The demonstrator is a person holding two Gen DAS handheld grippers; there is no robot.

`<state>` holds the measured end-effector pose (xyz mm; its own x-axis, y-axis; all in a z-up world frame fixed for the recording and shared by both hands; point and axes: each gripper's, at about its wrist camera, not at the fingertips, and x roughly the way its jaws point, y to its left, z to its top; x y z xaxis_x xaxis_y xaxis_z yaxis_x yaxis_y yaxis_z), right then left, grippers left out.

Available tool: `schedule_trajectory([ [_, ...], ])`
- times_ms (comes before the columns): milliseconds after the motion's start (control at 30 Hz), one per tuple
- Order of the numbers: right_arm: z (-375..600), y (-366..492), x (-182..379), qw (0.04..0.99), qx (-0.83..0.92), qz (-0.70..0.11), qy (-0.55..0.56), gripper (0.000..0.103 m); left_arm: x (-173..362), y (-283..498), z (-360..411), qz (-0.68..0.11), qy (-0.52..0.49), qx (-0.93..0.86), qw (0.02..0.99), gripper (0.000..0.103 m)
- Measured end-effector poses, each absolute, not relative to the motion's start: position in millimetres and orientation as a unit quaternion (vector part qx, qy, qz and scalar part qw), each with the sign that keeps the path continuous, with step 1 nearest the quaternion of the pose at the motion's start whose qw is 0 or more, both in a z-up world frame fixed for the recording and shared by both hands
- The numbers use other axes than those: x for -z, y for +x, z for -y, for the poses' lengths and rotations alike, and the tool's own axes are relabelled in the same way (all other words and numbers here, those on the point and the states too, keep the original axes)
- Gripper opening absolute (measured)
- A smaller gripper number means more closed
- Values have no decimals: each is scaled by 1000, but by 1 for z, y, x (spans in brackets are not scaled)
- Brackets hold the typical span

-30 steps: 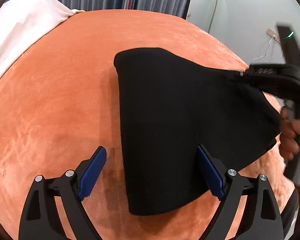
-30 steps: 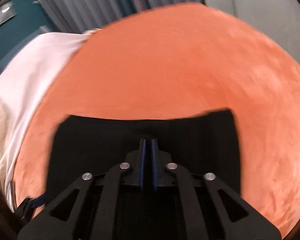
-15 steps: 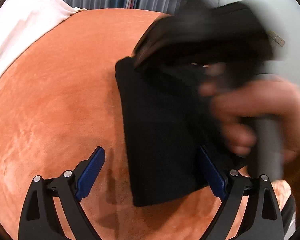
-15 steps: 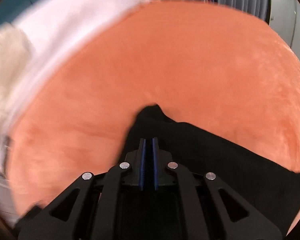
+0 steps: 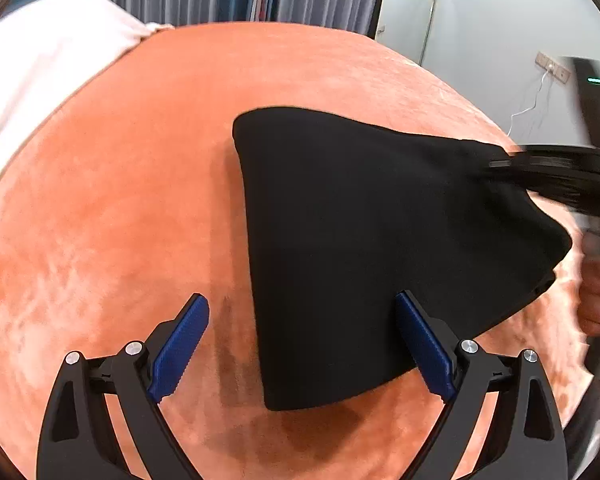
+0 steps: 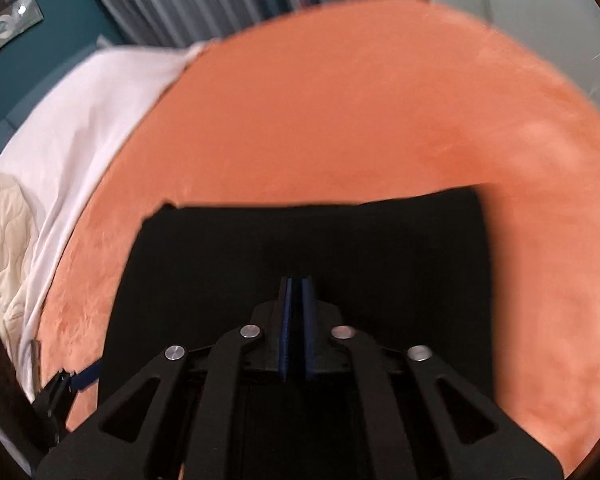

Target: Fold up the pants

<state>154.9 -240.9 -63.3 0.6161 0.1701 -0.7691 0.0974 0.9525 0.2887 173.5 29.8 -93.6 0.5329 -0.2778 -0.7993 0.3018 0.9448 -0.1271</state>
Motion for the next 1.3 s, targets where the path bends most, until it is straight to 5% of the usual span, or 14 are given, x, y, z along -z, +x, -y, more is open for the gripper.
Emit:
schedule_trajectory([
  [200, 274, 109, 86, 881, 20, -459, 117, 2, 95, 172, -23, -450, 29, 163, 877, 93],
  [467, 276, 67, 60, 893, 4, -417, 167, 9, 94, 172, -33, -443, 34, 149, 883, 98],
  [567, 277, 68, 56, 892, -3, -417, 172, 34, 93, 175, -43, -459, -6, 162, 873, 98],
  [600, 279, 69, 52, 894, 12, -414, 171, 61, 90, 174, -45, -457, -12, 164, 874, 98],
  [633, 282, 71, 51, 896, 28, -409, 169, 78, 86, 172, -49, -450, -16, 165, 878, 98],
  [733, 285, 88, 59, 894, 34, -414, 165, 71, 75, 166, -62, -421, -4, 136, 897, 98],
  [767, 283, 95, 69, 888, 25, -429, 164, 63, 74, 165, -66, -417, 0, 124, 900, 98],
  [800, 279, 101, 76, 881, 17, -444, 162, 42, 76, 166, -72, -419, 1, 111, 901, 98],
  [933, 247, 106, 66, 889, 2, -437, 136, 17, 77, 171, -93, -433, -15, 90, 897, 98],
  [1067, 224, 100, 18, 905, -67, -386, 168, 16, 66, 168, -102, -414, -20, 77, 907, 98],
  [1167, 235, 111, 39, 894, -47, -421, 146, 21, 63, 166, -98, -414, -24, 92, 905, 98],
  [1200, 246, 114, 61, 885, 2, -451, 116, 26, 62, 166, -95, -415, -24, 100, 904, 98],
  [1233, 255, 110, 72, 881, 31, -460, 105, 44, 59, 162, -91, -414, -22, 112, 903, 98],
  [1300, 271, 87, 77, 887, 20, -443, 132, 54, 56, 155, -82, -413, -10, 138, 900, 98],
])
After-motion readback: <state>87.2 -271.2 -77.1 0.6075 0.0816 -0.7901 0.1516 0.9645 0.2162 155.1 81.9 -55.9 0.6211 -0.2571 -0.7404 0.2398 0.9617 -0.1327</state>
